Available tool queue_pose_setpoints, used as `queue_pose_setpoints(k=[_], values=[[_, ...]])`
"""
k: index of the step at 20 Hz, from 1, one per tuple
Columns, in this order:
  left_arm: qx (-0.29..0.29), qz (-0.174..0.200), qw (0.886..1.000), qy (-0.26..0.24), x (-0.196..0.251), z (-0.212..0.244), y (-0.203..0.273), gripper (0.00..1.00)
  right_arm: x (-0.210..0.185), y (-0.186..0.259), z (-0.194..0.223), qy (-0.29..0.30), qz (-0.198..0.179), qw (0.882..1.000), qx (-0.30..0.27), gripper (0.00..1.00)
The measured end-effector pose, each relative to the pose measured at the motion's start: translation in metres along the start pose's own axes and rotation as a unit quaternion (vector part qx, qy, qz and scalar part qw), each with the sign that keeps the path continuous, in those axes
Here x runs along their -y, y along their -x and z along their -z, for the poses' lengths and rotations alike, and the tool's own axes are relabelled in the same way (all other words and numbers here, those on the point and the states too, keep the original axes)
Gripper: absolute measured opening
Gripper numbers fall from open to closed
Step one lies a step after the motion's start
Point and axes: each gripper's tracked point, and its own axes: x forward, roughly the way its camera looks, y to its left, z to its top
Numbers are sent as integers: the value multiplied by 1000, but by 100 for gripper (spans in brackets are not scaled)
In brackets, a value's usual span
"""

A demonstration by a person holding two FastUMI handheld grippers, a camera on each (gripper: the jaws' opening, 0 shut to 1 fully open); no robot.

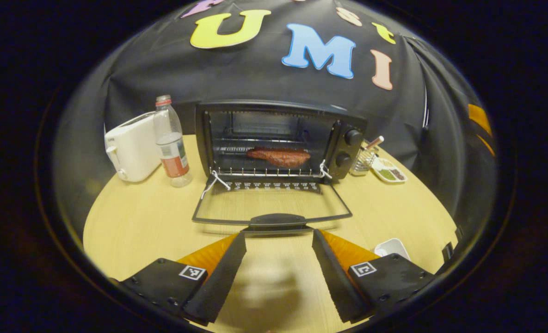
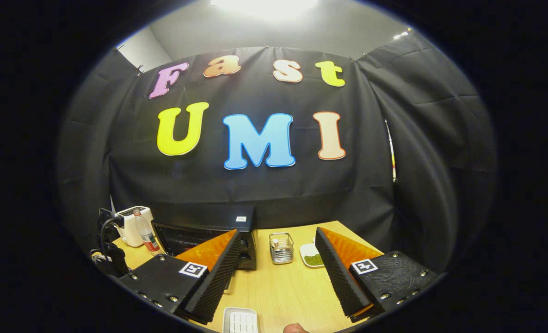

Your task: Open the electric oven with the left hand, put the food in, and close the electric oven.

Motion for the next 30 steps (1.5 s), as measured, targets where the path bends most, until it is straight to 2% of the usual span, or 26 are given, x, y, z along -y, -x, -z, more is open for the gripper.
queue_pose_setpoints(k=[11, 14, 16, 17, 21, 28, 29, 30], values=[[-72, -5, 997, -4, 5, 39, -60, 98, 29, 14, -3, 16, 48, 999, -9, 98], [-70, -9, 997, -20, 6, 35, -68, 100, 33, 16, 0, 17, 56, 998, -14, 98], [-71, -16, 997, -34, 5, 34, -73, 98, 37, 16, -1, 16, 60, 998, -16, 98], [-70, -22, 997, -34, 5, 34, -72, 100, 38, 15, 0, 16, 61, 998, -16, 98], [-56, -40, 997, -23, 5, 31, -75, 98, 39, 13, 1, 20, 61, 998, -15, 98], [-33, -46, 998, -25, 6, 20, -64, 97, 37, 12, 1, 20, 48, 999, -14, 98], [-28, -47, 998, -25, 7, 17, -60, 100, 38, 12, 1, 19, 46, 999, -14, 98], [-24, -48, 998, -24, 7, 14, -57, 97, 39, 12, 0, 19, 45, 999, -13, 98]])
